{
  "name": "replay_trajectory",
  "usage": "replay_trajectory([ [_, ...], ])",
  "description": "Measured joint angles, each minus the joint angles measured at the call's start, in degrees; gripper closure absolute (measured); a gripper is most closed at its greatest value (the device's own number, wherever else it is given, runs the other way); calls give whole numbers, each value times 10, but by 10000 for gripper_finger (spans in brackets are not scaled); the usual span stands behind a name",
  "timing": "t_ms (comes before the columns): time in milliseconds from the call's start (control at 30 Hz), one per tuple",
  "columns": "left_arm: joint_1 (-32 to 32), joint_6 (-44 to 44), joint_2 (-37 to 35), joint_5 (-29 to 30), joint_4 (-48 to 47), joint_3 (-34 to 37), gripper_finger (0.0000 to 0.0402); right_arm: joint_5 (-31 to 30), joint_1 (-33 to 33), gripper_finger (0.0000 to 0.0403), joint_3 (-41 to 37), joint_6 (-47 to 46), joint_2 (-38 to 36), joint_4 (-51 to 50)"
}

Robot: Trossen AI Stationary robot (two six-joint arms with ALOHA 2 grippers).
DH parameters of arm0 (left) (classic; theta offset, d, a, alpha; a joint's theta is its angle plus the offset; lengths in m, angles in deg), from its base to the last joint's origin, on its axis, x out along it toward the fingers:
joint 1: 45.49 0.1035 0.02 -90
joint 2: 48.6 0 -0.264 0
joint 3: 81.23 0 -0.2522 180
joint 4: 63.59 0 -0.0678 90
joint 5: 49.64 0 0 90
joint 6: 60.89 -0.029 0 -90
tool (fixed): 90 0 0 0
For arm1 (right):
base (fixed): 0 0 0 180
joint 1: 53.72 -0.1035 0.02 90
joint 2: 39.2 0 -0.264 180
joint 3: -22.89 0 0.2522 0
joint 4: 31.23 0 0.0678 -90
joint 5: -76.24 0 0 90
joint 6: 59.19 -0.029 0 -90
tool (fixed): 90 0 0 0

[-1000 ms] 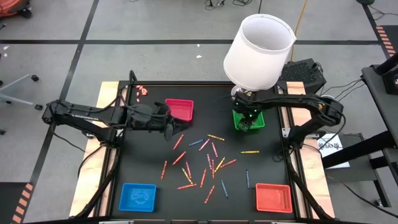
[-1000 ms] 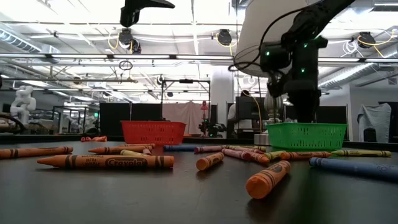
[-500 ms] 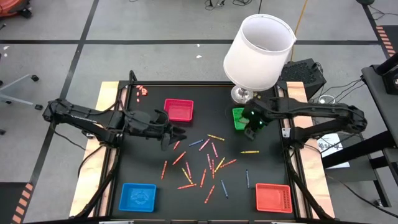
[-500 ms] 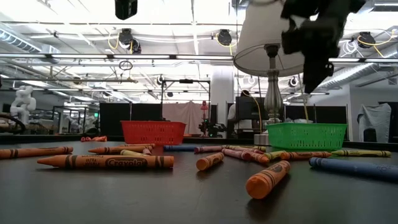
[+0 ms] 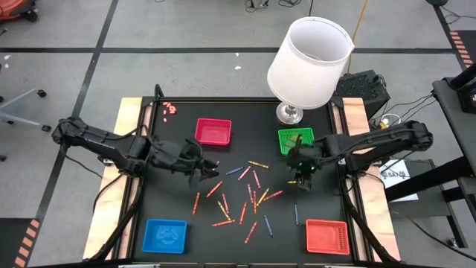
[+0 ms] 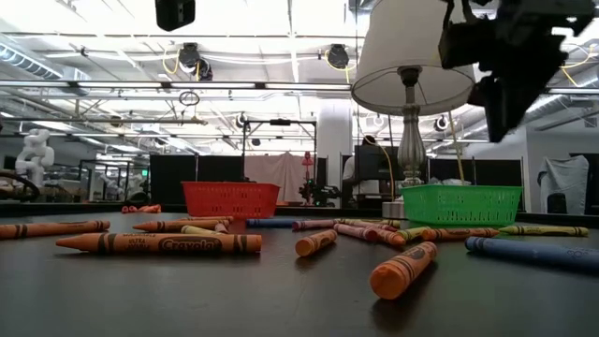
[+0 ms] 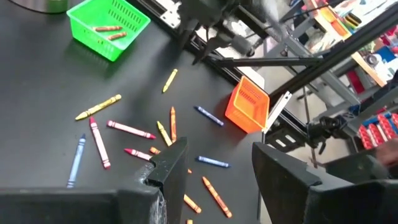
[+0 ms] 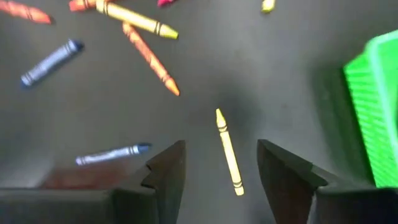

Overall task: Sort crayons
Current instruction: Put the yellow crayon into the red basket

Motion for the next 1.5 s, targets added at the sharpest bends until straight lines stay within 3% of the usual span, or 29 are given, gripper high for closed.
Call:
replay_trajectory([
  [633,-38,43,0,48,-29,0,220,-8,-48,234,-93,46,135,103],
  [1200,-38,44,3,66,-32,0,220,-28,-50,317,-99,50,168,138],
  [1500,-38,43,3,72,-40,1,220,-26,-50,395,-99,30,168,149],
])
